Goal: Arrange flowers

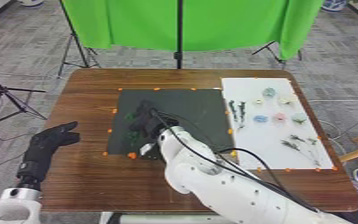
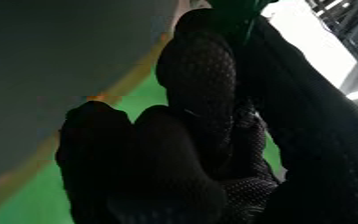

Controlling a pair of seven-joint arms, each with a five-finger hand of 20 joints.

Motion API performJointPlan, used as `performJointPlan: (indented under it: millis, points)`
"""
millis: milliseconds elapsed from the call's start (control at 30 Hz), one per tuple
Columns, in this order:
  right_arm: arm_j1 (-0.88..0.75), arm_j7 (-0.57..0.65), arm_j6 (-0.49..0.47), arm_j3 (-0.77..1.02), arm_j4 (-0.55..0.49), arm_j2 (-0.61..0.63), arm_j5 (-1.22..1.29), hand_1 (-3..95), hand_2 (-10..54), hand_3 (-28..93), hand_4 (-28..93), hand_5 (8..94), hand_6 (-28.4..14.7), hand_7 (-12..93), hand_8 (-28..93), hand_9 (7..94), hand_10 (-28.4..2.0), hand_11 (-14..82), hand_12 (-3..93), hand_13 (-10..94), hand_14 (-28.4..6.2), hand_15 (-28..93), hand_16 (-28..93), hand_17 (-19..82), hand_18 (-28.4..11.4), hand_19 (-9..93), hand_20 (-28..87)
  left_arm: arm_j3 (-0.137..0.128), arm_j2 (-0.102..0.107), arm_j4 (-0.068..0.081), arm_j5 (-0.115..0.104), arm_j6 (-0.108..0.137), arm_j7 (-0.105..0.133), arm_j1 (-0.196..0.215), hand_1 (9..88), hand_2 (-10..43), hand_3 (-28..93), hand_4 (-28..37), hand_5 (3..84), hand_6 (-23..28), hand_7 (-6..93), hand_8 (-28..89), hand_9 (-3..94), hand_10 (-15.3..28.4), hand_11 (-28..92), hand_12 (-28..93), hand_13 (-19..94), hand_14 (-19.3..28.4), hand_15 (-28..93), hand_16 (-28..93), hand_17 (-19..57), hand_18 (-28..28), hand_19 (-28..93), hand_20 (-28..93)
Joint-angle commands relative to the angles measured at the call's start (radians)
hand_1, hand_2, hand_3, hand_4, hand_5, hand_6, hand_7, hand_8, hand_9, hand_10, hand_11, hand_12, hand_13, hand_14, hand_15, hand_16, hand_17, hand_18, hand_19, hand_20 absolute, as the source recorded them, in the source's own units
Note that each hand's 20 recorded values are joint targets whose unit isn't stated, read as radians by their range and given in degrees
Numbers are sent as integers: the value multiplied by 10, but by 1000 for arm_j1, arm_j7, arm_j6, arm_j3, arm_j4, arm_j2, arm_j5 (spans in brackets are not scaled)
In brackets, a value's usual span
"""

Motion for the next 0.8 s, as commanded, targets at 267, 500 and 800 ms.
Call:
performJointPlan:
  millis: [267,500,800]
  points:
    - [-13,-10,42,-3,26,-10,-42,540,-95,518,-18,863,-53,230,175,937,-133,354,204,937,5,650,182,750,-81,920,366,-3,-9,2,21,-29,-23,1,277,69,640,-237,503,45,128,-63,514,149,230,135,424,197,254,-11,91,123,87,183]
    - [-17,-14,33,-4,35,-4,-74,475,-95,549,-38,852,-52,217,156,937,-133,338,212,937,5,641,186,746,-80,920,357,-5,-9,0,29,-39,-27,0,276,63,640,-234,501,46,126,-62,514,151,228,135,421,198,252,-10,90,123,85,182]
    - [-19,-20,26,-5,38,6,-121,457,-95,569,-58,849,-51,221,141,937,-134,338,215,937,5,636,189,741,-84,920,354,-7,-8,2,32,-48,-30,-4,277,59,641,-230,500,46,125,-61,513,150,227,135,421,198,251,-9,88,124,84,181]
